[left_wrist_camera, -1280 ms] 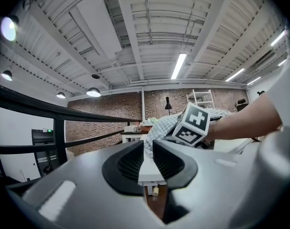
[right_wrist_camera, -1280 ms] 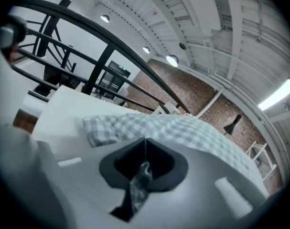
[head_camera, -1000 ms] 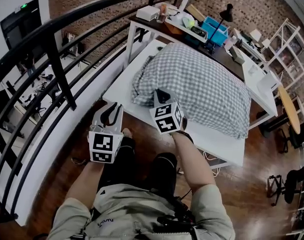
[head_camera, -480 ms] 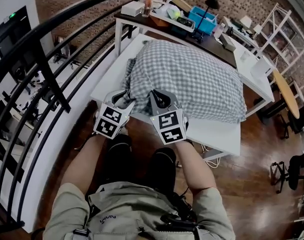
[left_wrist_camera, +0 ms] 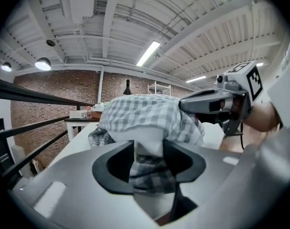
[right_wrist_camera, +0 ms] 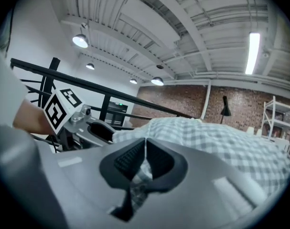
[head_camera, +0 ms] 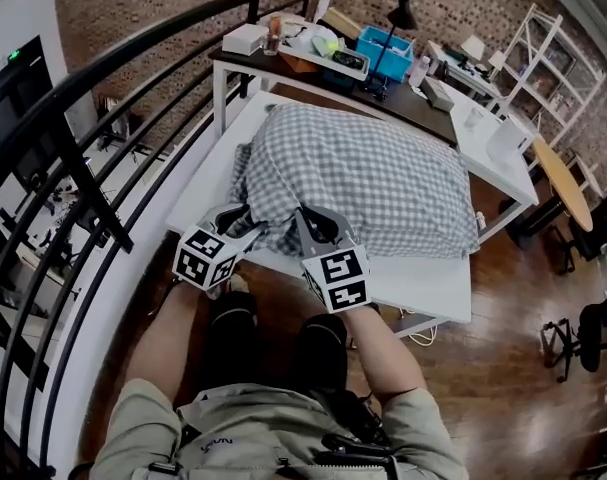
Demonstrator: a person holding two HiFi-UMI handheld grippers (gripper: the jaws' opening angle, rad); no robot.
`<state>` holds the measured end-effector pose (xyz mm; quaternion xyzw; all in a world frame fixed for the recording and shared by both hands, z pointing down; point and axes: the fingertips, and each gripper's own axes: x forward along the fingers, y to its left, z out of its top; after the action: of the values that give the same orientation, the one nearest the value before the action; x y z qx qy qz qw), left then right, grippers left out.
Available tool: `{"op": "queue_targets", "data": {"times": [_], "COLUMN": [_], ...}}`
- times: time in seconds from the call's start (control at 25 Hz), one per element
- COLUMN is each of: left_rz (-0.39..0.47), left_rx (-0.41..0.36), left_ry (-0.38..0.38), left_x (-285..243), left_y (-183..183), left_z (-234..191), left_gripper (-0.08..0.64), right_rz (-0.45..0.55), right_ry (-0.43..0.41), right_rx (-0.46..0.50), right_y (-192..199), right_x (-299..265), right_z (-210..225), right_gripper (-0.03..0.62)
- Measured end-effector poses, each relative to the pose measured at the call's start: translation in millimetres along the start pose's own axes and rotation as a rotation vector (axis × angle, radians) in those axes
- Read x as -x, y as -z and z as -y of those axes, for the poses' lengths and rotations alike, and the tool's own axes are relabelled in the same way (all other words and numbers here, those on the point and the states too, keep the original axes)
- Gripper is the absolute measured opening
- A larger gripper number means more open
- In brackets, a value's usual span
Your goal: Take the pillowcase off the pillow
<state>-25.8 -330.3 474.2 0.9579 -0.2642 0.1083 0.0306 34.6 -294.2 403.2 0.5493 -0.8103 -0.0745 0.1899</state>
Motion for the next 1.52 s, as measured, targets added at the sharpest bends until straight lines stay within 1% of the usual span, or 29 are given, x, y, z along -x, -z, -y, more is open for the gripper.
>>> {"op": "queue_targets", "data": {"times": [0.08,0.16,0.2,0.32,0.4,0.52,0.56,0.64,0.76,0.84,0.88,0.92,1.0,1.08,1.16,1.2,1.24,1.28,1.36,1.4,1.44,1.48,1.52], "left_rz": [0.007,0.005,0.006,0.035,0.069,0.107,0.116,0.131,0.155,0.179,0.191,0.197,0.183,0.146,0.123,0.133,0.167,0.222,0.339,0.374,0.387,0.379,0.352], "left_rx": [0.006,-0.010,-0.018,-0.035,-0.042,-0.048,-0.036,0.016,0.088,0.132,0.159,0.186,0.230,0.257,0.256,0.243,0.222,0.198,0.155,0.140,0.128,0.118,0.111], "left_ry": [0.013,0.025,0.028,0.012,0.006,0.001,-0.008,-0.031,-0.053,-0.055,-0.051,-0.044,-0.028,-0.010,0.028,0.047,0.054,0.048,0.011,-0.013,-0.042,-0.076,-0.118], "left_x": [0.1,-1.7,-1.6,5.6,13.3,22.9,25.8,33.4,47.9,57.5,61.2,63.3,62.3,57.8,57.6,62.1,70.7,82.2,103.1,107.7,107.3,102.5,93.9], "left_y": [-0.7,-2.3,-3.8,-12.4,-22.4,-36.8,-39.3,-39.6,-32.6,-25.1,-20.1,-13.4,4.9,23.7,32.6,30.7,23.4,10.7,-22.2,-36.7,-47.6,-54.2,-56.7], "left_z": [1.1,3.2,3.6,2.9,2.4,0.6,-2.0,-11.8,-25.8,-30.5,-31.4,-30.8,-25.0,-16.6,-5.5,0.5,5.6,9.0,9.2,5.3,-1.3,-10.2,-20.9], "left_gripper": [0.207,0.206,0.189,0.078,0.058,0.052,0.051,0.046,0.044,0.044,0.043,0.043,0.044,0.046,0.068,0.088,0.105,0.107,0.097,0.097,0.097,0.097,0.097], "right_rz": [0.022,0.034,0.036,0.038,0.041,0.045,0.046,0.043,0.010,-0.037,-0.065,-0.094,-0.157,-0.228,-0.266,-0.269,-0.265,-0.257,-0.248,-0.253,-0.258,-0.260,-0.260], "right_ry": [0.003,0.004,0.005,0.012,0.021,0.052,0.076,0.146,0.279,0.371,0.399,0.409,0.395,0.372,0.353,0.345,0.338,0.331,0.317,0.311,0.307,0.306,0.309], "right_rx": [-0.031,-0.041,-0.041,-0.037,-0.024,0.022,0.035,0.042,0.047,0.063,0.057,0.044,0.047,0.094,0.116,0.115,0.113,0.116,0.131,0.136,0.140,0.142,0.143], "right_y": [-3.0,-4.9,-5.3,-5.2,-6.1,-10.7,-12.9,-14.8,-8.8,4.2,14.0,25.3,49.4,70.4,84.2,88.0,89.7,89.7,89.8,91.7,93.9,95.8,97.3], "right_x": [4.4,6.9,7.3,8.7,10.7,13.8,15.8,23.6,42.5,56.3,61.2,63.8,62.5,56.5,51.2,49.8,49.1,48.7,47.2,46.1,44.8,43.8,43.3], "right_z": [1.2,0.5,0.1,0.1,2.4,8.7,13.5,32.8,78.9,113.9,128.9,139.0,141.5,130.3,122.0,120.0,118.9,118.2,116.9,115.7,114.2,112.3,110.2], "right_gripper": [0.012,0.011,0.011,0.011,0.011,0.011,0.009,0.006,0.006,0.006,0.006,0.006,0.006,0.006,0.006,0.006,0.006,0.006,0.006,0.006,0.006,0.006,0.006]}}
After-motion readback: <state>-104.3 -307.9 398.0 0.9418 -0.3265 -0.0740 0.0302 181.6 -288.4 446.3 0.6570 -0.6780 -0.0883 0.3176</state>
